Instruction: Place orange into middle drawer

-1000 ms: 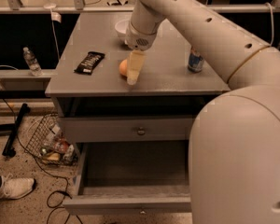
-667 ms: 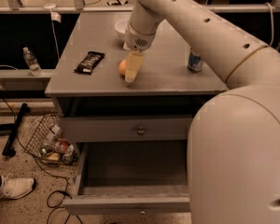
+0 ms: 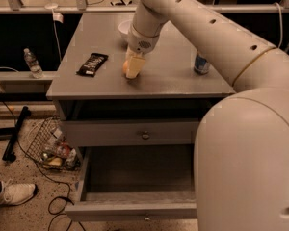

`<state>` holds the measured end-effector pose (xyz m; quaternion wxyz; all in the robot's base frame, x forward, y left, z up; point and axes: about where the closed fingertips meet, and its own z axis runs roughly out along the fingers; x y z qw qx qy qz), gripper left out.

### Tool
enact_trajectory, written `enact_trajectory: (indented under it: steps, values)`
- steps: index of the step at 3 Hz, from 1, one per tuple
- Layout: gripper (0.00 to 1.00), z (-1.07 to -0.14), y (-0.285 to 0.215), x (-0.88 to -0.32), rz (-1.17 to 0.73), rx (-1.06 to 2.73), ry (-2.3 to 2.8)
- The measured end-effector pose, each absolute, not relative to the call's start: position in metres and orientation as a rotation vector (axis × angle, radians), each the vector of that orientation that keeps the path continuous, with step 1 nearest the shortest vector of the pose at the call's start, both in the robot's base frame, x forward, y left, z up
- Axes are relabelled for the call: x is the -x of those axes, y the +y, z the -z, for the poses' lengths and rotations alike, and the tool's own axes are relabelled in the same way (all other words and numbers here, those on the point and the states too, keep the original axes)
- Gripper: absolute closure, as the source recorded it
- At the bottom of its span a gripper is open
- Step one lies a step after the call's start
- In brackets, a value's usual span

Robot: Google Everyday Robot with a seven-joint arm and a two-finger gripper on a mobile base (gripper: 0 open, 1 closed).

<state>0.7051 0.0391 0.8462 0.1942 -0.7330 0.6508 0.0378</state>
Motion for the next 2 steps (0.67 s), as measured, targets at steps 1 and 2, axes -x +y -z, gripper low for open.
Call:
enact_trajectory:
  steps: [1,2]
  values:
    - [1.0,-0.858,0.039,-0.697,-0.101,2.064,1.79]
    - [1.0,-0.876,0.043,-0.683,-0.089,2.106,1.718]
